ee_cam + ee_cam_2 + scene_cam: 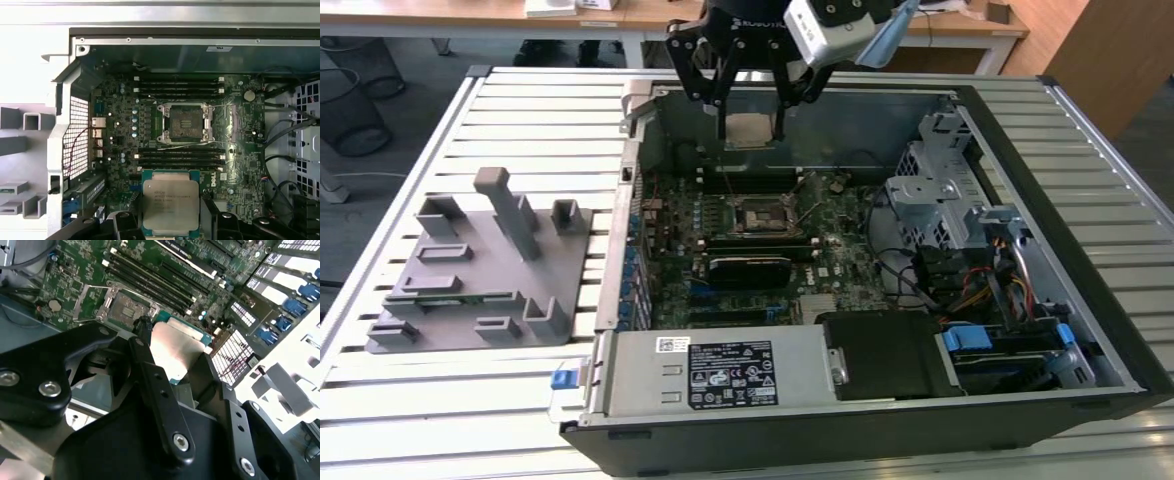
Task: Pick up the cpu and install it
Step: 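Place the cpu into insertion slot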
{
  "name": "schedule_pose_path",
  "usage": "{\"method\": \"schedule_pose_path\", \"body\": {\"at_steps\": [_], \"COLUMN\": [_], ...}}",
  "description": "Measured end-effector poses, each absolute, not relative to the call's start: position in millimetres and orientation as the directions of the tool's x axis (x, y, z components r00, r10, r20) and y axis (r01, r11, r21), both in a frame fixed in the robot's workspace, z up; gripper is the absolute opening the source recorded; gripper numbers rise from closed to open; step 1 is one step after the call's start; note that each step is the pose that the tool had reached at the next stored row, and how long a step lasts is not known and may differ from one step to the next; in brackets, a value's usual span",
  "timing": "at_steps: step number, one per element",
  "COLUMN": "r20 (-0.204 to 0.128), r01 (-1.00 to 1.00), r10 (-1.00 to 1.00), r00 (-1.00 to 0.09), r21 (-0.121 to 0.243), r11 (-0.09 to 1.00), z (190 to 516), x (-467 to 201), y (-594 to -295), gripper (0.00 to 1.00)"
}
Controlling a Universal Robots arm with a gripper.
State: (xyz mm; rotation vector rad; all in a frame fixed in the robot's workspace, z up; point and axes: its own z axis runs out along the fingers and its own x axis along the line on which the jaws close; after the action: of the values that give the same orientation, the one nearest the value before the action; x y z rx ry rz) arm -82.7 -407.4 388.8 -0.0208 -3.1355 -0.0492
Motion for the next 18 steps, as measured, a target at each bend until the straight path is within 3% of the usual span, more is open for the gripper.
{"method": "schedule_pose_path", "body": {"at_steps": [18], "r20": [0.005], "r01": [0.275], "r10": [0.275], "r00": [-0.961], "r21": [0.029], "r11": [0.961], "z": [387.7], "x": [-82.7], "y": [-407.4], "gripper": [0.54]}}
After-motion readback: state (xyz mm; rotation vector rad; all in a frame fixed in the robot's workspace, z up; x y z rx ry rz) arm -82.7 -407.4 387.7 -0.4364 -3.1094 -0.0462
